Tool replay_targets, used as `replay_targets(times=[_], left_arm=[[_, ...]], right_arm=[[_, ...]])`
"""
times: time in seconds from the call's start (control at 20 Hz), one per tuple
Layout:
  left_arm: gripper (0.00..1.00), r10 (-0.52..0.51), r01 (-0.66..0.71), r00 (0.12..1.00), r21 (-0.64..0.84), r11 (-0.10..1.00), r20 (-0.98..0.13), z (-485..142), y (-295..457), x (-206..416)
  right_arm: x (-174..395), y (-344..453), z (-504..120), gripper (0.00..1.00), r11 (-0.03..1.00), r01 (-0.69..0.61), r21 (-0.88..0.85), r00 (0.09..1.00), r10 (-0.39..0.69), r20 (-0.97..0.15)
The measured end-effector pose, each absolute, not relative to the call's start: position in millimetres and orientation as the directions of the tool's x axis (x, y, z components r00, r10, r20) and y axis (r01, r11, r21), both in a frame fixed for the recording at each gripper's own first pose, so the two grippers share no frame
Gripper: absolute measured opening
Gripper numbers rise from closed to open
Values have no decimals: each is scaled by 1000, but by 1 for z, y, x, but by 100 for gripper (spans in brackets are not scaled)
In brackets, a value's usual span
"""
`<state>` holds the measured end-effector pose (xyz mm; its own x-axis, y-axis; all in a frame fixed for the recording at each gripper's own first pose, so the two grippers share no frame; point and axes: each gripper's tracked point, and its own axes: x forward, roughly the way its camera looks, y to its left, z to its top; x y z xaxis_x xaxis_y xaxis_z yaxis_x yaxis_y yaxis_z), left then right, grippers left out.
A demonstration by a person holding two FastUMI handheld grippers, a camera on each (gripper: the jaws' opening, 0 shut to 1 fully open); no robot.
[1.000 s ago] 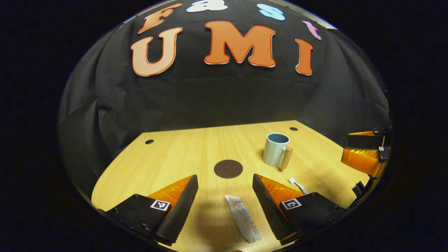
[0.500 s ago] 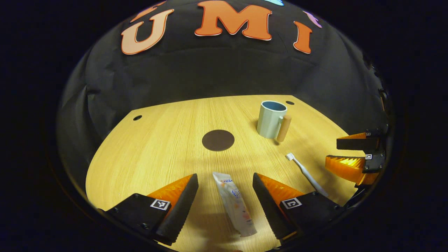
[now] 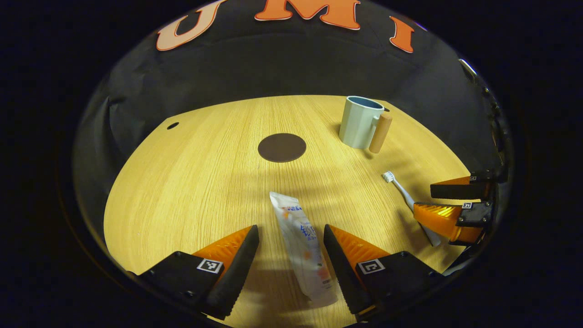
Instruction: Put the toothbrush and toothpaste on the desktop into the cup, then pick up the cup and place it on the coaster on the desktop.
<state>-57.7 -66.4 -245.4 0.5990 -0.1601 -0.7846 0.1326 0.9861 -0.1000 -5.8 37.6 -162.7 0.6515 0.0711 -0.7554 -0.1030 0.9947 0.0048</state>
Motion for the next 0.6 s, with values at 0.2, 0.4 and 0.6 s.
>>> replay_targets(times=[0.2,0.4,0.6], left_arm=[[84,-157,114,573,-112,987,-804,-255,-66,-60],[69,-128,92,553,-92,992,-823,-254,-64,-60],[44,-126,94,546,-90,992,-828,-252,-59,-62]], right_arm=[[0,40,-157,59,996,-88,11,622,63,-781],[0,45,-163,51,997,-70,33,599,68,-798],[4,38,-162,27,999,-40,37,599,54,-799]])
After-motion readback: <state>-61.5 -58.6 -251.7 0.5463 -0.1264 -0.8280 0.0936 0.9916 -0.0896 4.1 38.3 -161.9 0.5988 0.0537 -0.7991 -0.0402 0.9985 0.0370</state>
